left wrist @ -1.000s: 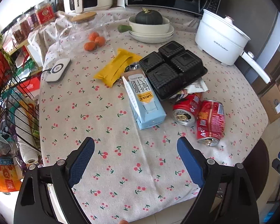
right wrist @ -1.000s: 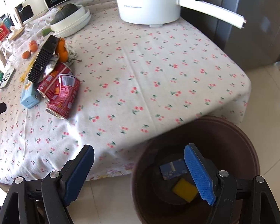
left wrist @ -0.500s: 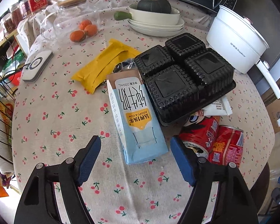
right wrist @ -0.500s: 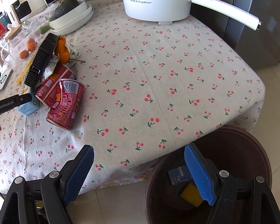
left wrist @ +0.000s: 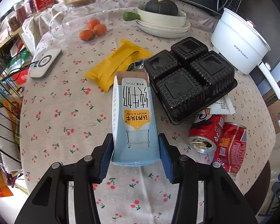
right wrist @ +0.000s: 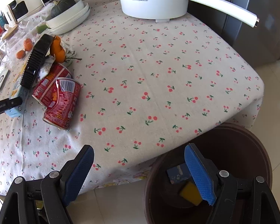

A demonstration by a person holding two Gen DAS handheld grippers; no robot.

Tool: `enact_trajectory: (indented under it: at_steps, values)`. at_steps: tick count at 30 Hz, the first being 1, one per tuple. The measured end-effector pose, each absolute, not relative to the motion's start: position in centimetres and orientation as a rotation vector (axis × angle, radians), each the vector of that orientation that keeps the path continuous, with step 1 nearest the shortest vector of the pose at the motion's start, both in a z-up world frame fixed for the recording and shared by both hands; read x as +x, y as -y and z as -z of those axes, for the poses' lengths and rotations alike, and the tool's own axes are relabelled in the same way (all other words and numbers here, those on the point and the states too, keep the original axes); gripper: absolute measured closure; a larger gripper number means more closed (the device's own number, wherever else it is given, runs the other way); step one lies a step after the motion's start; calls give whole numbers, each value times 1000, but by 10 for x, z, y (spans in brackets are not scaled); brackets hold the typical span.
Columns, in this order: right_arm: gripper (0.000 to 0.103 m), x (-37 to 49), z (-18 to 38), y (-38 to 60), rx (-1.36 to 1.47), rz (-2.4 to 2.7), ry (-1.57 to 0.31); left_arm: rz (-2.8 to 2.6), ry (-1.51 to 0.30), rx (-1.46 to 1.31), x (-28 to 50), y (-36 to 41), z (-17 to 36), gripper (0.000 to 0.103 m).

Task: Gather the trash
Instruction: 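Grasp the black plastic tray with the right tool while the left tool holds the milk carton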

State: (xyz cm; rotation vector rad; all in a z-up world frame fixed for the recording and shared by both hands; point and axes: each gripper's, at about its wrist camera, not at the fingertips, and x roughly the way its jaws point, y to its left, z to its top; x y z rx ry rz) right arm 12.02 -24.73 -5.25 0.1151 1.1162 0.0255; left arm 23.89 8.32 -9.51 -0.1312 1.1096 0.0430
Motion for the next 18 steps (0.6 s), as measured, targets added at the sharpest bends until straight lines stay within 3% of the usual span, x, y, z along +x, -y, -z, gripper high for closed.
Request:
enact_trajectory:
  at_steps: [18]
  values:
    - [20,220,36,106,175,-181,-1031,-58,-1038,-79,173,-174,58,53]
